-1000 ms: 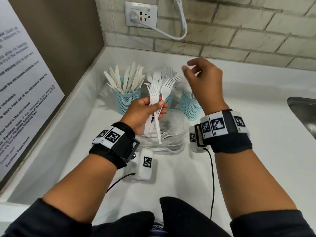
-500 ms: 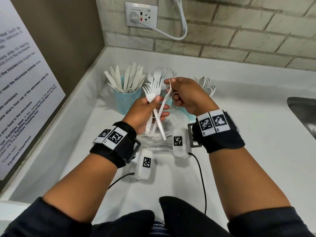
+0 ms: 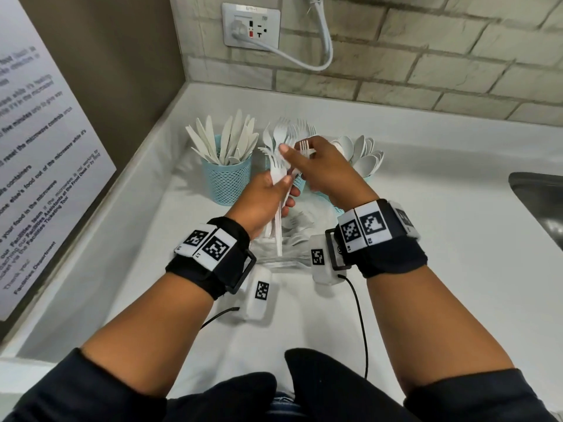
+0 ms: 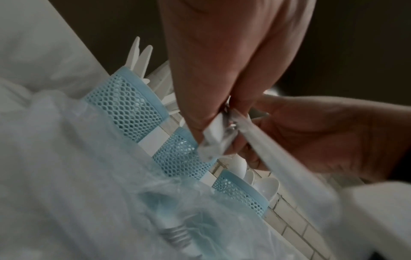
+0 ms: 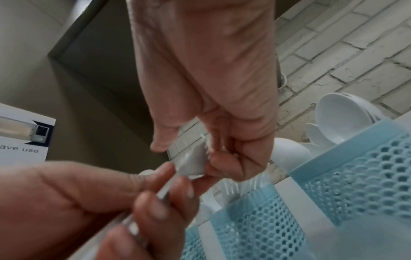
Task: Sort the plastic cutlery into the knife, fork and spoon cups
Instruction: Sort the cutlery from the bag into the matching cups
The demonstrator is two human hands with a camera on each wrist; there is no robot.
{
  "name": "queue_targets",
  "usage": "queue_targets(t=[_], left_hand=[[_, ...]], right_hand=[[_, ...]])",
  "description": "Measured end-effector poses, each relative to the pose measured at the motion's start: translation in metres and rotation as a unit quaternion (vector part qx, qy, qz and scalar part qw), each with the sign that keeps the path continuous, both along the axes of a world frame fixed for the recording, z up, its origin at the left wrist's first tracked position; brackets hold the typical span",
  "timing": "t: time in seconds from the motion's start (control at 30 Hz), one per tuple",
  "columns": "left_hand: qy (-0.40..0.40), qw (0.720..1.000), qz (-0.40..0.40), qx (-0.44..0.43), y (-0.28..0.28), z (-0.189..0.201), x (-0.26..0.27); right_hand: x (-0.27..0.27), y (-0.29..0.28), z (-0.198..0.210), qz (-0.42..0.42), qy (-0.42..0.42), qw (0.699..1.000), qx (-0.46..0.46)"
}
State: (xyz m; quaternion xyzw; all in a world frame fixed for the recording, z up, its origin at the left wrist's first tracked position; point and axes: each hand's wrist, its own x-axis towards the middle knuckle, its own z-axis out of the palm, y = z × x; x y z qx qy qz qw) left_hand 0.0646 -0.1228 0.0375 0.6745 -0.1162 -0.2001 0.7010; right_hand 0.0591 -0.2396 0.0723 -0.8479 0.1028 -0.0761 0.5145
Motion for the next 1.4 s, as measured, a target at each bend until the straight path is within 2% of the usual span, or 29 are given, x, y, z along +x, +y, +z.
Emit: queue_targets(t=[0.13, 0.27, 0.47, 0.7, 0.83, 0.9, 0.97, 1.07, 1.2, 1.3, 1.4], left_hand=[[-0.043, 0.997, 0.0, 0.067, -0.004, 0.001, 0.001], [-0.064, 0.994, -0.009, 0.092, -0.004, -0.001, 0.001], [-0.02, 0.999, -0.027, 0.02, 0.002, -0.004, 0.002], [0.016, 0.998, -0.005, -0.053, 0.005, -0.006, 0.002], [0.02, 0.999, -0.018, -0.041, 0.009, -0.003, 0.003], [0.024, 0.998, -0.033, -0.046, 0.011, -0.001, 0.002], [0.019, 0.997, -0.049, -0.047, 0.011, -0.001, 0.001], [0.016, 0.998, -0.037, -0.054, 0.01, -0.001, -0.001], [0.027, 0.997, -0.031, -0.062, 0.01, 0.001, -0.001], [0.065, 0.994, -0.052, -0.066, 0.014, 0.001, 0.0], [0.056, 0.995, -0.05, -0.068, 0.016, 0.0, 0.0]], right_hand=[[-0.004, 0.007, 0.001, -0.003, 0.005, 1.0, -0.009], [-0.001, 0.009, 0.001, 0.003, 0.006, 0.999, -0.04], [-0.004, 0.002, 0.004, 0.019, 0.024, 0.995, 0.094], [0.004, -0.003, -0.006, -0.024, -0.029, 0.997, 0.069], [0.006, -0.005, -0.011, -0.055, -0.07, 0.991, 0.102], [0.006, -0.004, -0.011, -0.045, -0.069, 0.989, 0.123], [0.005, -0.004, -0.011, 0.0, -0.052, 0.987, 0.149], [0.004, -0.002, -0.013, 0.04, -0.041, 0.98, 0.192], [0.005, -0.005, -0.015, 0.008, -0.031, 0.963, 0.268], [0.006, -0.012, -0.014, -0.005, -0.028, 0.938, 0.346], [0.005, -0.012, -0.014, -0.001, -0.033, 0.917, 0.398]])
